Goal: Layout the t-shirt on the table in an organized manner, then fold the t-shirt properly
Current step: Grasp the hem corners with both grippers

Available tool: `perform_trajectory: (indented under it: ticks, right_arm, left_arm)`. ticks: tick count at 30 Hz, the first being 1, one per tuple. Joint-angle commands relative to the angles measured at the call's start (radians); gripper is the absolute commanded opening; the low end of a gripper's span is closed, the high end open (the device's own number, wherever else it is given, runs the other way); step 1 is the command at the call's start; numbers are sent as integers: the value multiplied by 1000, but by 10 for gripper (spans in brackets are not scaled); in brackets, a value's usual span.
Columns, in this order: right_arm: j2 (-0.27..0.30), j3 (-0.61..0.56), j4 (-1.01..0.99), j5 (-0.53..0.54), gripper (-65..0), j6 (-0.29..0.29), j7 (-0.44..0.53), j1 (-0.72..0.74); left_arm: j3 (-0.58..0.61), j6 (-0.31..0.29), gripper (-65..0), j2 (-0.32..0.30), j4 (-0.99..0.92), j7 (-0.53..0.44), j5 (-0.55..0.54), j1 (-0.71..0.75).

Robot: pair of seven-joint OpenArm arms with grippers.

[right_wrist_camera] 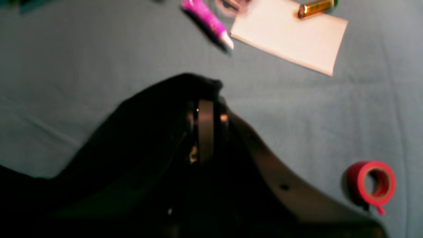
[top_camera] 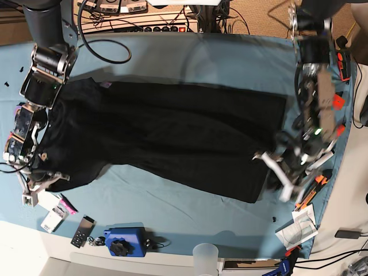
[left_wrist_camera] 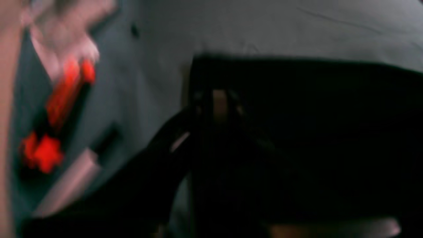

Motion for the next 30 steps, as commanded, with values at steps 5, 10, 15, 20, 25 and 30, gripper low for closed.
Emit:
perform_trajectory:
  ticks: [5,10,15,20,25,30]
  right_arm:
    - [19,3,19,4,-650,0,-34,31]
    - [19,3,19,4,-650,1,-52,29]
    - [19,3,19,5,-650,1,-58,29]
    - [19,3,19,9,-650,1,-68,29]
    - [19,3,19,8,-650,2,-86,29]
    - [19,3,19,8,-650,4,-100,29]
  left_arm:
    - [138,135,-330,-8,-185,-73,136,-204]
    - [207,169,-330,-8,-517,-80,116,-358]
    - [207,108,-330,-8,-718,-146,64,-409]
    - [207,28,-330,-6,-764,-171,-12,-397]
    - [207,27,-330,11,-765,-194,-22,-397]
    - [207,87,-330,40,-816,-254,60,-397]
